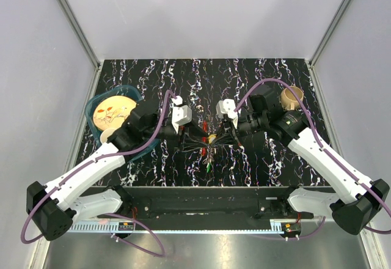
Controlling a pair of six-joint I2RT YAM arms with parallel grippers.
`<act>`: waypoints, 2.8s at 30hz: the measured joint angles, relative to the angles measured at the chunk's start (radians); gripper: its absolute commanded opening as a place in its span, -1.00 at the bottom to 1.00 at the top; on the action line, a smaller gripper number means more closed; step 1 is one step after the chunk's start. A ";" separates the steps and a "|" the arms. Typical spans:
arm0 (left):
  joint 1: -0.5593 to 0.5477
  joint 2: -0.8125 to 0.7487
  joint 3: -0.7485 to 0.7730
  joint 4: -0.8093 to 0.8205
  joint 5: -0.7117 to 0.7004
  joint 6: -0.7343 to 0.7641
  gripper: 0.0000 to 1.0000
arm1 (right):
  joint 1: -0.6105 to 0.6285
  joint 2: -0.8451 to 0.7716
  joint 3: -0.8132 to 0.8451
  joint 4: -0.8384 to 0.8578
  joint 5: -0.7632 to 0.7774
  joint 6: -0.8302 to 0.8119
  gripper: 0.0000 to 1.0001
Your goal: Remove the keys from the keyring
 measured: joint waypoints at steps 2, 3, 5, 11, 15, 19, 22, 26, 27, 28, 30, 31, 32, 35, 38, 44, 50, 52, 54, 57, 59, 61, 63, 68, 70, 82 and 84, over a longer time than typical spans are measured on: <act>-0.002 -0.010 0.000 0.001 -0.014 0.001 -0.17 | 0.000 0.000 0.000 0.002 0.001 0.006 -1.00; -0.002 -0.014 0.000 0.001 -0.022 0.003 -0.18 | 0.000 0.000 0.000 0.004 0.001 0.009 -1.00; -0.002 -0.023 0.000 0.003 -0.037 0.005 -0.19 | 0.000 0.000 0.000 0.009 0.002 0.016 -1.00; -0.005 -0.029 0.000 0.019 -0.067 0.008 -0.23 | 0.000 0.000 0.000 0.017 0.012 0.032 -1.00; -0.011 -0.028 0.000 0.023 -0.079 0.008 -0.26 | 0.000 0.000 0.000 0.021 0.023 0.041 -1.00; -0.015 -0.028 0.000 0.023 -0.096 0.009 -0.28 | 0.000 0.000 0.000 0.025 0.026 0.050 -1.00; -0.017 -0.028 0.000 0.023 -0.110 0.011 -0.29 | 0.000 0.000 0.000 0.026 0.026 0.058 -1.00; -0.021 -0.028 0.000 0.023 -0.124 0.012 -0.29 | 0.000 0.000 0.000 0.027 0.032 0.068 -1.00; -0.022 -0.028 0.000 0.023 -0.127 0.012 -0.30 | 0.000 0.001 0.000 0.027 0.033 0.069 -1.00; -0.023 -0.028 0.000 0.023 -0.129 0.012 -0.30 | 0.000 0.001 0.000 0.027 0.034 0.071 -1.00; -0.026 -0.028 0.000 0.023 -0.135 0.012 -0.31 | 0.000 0.002 0.000 0.026 0.035 0.076 -1.00; -0.027 -0.028 0.000 0.023 -0.138 0.012 -0.33 | 0.000 0.002 0.000 0.026 0.037 0.078 -1.00; -0.028 -0.029 0.000 0.023 -0.142 0.012 -0.33 | 0.000 0.002 0.000 0.026 0.039 0.080 -1.00; -0.035 -0.029 0.000 0.023 -0.158 0.015 -0.35 | 0.000 0.003 0.000 0.026 0.049 0.088 -1.00; -0.041 -0.029 0.000 0.021 -0.176 0.017 -0.35 | -0.001 0.003 0.000 0.026 0.057 0.097 -1.00; -0.055 -0.029 0.000 0.015 -0.202 0.027 -0.36 | -0.002 0.003 0.000 0.021 0.068 0.113 -1.00; -0.074 -0.028 0.000 0.014 -0.219 0.037 -0.58 | -0.002 0.006 0.000 0.023 0.079 0.125 -1.00; -0.082 -0.028 0.000 0.012 -0.225 0.040 -0.93 | -0.002 0.007 0.000 0.024 0.084 0.128 -1.00; -0.088 -0.028 0.000 0.001 -0.233 0.045 -1.00 | -0.003 0.010 0.000 0.023 0.089 0.130 -1.00; -0.088 -0.028 0.000 -0.010 -0.249 0.053 -1.00 | -0.004 0.013 0.000 0.020 0.106 0.139 -1.00; -0.090 -0.028 0.000 -0.015 -0.262 0.059 -1.00 | -0.003 0.013 0.000 0.021 0.121 0.148 -1.00; -0.091 -0.029 0.000 -0.023 -0.280 0.069 -1.00 | -0.001 0.011 0.000 0.020 0.152 0.158 -1.00; -0.092 -0.030 0.000 -0.027 -0.297 0.079 -1.00 | 0.001 0.004 0.000 0.012 0.183 0.164 -1.00; -0.098 -0.064 -0.002 -0.023 -0.329 0.091 -1.00 | 0.004 -0.029 0.000 0.006 0.226 0.173 -1.00; -0.100 -0.080 -0.002 -0.021 -0.339 0.091 -1.00 | 0.006 -0.040 0.000 0.007 0.233 0.177 -1.00; -0.101 -0.085 -0.003 -0.014 -0.346 0.096 -1.00 | 0.008 -0.042 0.000 0.031 0.242 0.253 -1.00; -0.103 -0.083 -0.003 -0.018 -0.349 0.102 -1.00 | 0.008 -0.036 0.001 0.032 0.242 0.262 -1.00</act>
